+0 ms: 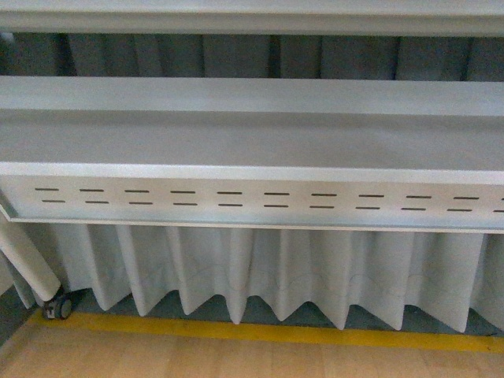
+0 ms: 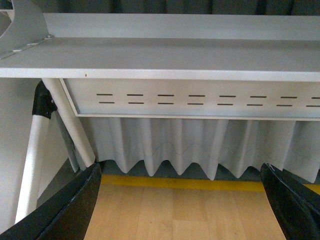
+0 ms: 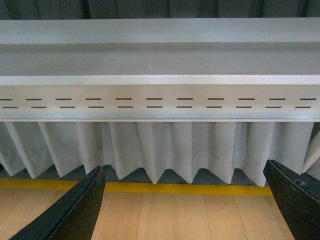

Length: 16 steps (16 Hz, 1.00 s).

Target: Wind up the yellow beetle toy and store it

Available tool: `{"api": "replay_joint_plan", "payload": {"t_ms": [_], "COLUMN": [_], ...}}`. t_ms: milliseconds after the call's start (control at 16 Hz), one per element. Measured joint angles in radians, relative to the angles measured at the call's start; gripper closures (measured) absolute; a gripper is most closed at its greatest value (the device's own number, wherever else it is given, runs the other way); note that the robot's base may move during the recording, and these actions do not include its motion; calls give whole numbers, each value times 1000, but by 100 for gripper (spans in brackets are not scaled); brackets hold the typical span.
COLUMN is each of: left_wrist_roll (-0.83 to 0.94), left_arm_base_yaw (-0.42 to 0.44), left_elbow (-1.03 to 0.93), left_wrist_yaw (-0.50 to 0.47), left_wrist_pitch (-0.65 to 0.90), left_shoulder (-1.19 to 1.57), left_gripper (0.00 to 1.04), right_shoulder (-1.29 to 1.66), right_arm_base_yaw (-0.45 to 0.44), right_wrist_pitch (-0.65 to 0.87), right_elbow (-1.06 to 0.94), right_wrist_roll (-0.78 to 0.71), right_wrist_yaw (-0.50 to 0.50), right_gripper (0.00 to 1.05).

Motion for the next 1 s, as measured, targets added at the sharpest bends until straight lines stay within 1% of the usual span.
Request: {"api": "replay_joint_plan", "payload": {"t_ms": [1002], "left_wrist_roll": [0], "left_arm_base_yaw": [0], "left_elbow": [0], "left_wrist_yaw": [0], "left_wrist_pitch": [0], "left_shoulder": [0], "left_gripper": [7], "right_shoulder": [0], "right_arm_base_yaw": [0], "right_wrist_pitch": [0], "right_elbow": [0], "right_wrist_roll": [0], "right_wrist_yaw": [0], "right_gripper": [7]}}
